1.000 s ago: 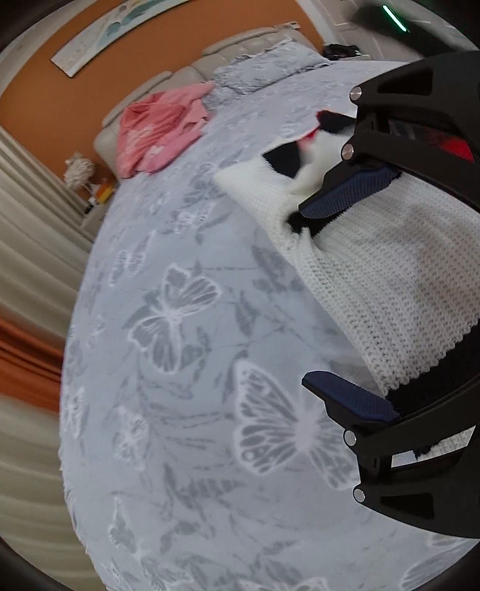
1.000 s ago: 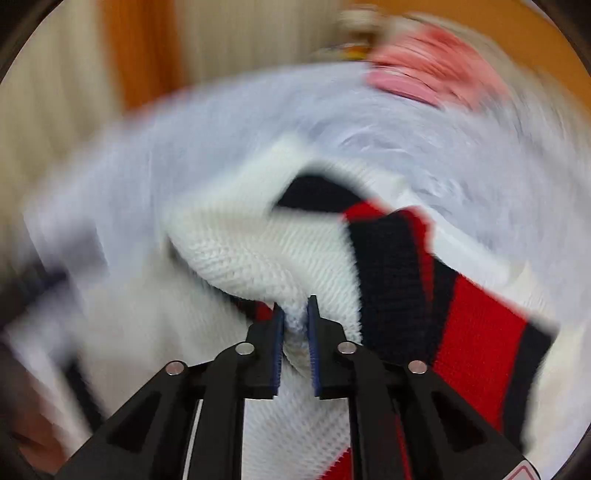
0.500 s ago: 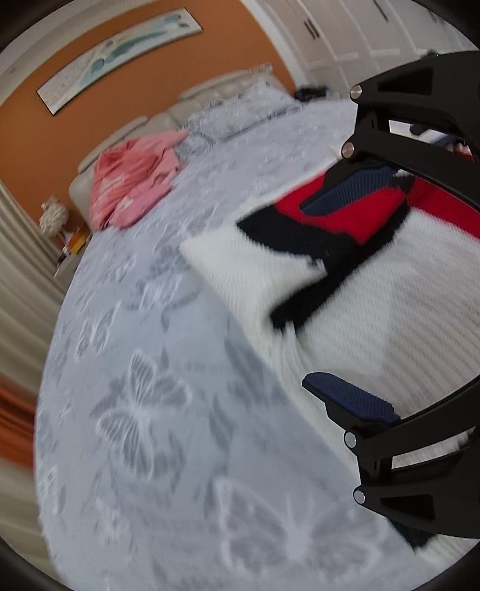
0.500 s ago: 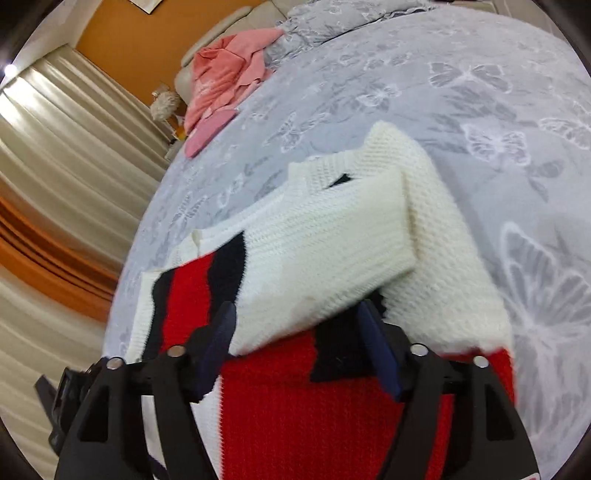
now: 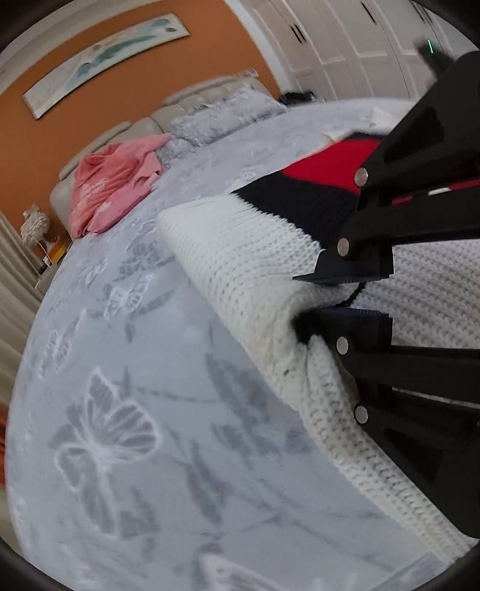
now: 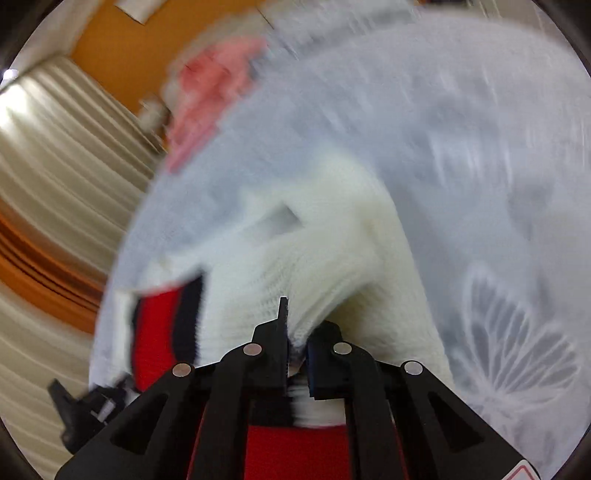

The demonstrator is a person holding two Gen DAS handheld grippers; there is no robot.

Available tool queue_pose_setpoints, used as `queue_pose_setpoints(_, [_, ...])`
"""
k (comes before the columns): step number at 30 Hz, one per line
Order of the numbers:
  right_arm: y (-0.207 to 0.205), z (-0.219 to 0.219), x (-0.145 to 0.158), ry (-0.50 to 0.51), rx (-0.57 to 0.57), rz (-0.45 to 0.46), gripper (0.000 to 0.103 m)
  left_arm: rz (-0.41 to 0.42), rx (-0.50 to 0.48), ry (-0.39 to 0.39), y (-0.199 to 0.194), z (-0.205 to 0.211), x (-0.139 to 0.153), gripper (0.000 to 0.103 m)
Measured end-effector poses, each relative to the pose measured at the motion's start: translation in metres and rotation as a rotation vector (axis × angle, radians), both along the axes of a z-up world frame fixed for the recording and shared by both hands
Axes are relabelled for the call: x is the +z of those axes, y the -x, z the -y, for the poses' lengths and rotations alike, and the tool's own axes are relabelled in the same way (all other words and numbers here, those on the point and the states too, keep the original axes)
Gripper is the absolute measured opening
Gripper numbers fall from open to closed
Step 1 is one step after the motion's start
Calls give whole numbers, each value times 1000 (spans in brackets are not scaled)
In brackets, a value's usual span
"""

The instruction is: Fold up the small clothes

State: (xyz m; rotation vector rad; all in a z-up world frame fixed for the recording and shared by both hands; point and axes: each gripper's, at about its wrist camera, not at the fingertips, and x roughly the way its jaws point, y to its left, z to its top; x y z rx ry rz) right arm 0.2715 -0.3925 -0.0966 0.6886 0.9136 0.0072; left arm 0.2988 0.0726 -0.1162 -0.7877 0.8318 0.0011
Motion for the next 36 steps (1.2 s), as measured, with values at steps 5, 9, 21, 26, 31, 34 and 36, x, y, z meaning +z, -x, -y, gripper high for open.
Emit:
queue_pose_setpoints(5, [3,-8,20,14,33,64,6,-3,-5,-93,1,11,8,10])
queue_pose_setpoints(9, [-2,-5,1,24,41,16,3,-7,-1,-62,1,5,6,10])
queue_pose_setpoints(21, [49,1,62,154,-66,148,16,-4,-17,-143,3,20,21,20])
queue_pose_setpoints(26, [3,-22,46,269,75,44,10,13,-32,-204,5,31,29,43])
queue_pose_setpoints(31, [17,4,20,216,-3,-15,0,-27,-7,-157,3,19,20,43])
queue_pose_setpoints(34, [65,-4,39,227,-11,-8,13,-37,7,-131,9,14,26,46])
queue_pose_setpoints(36, [106,-8,44,207,-4,-33,35,-39,5,-136,19,10,35,52])
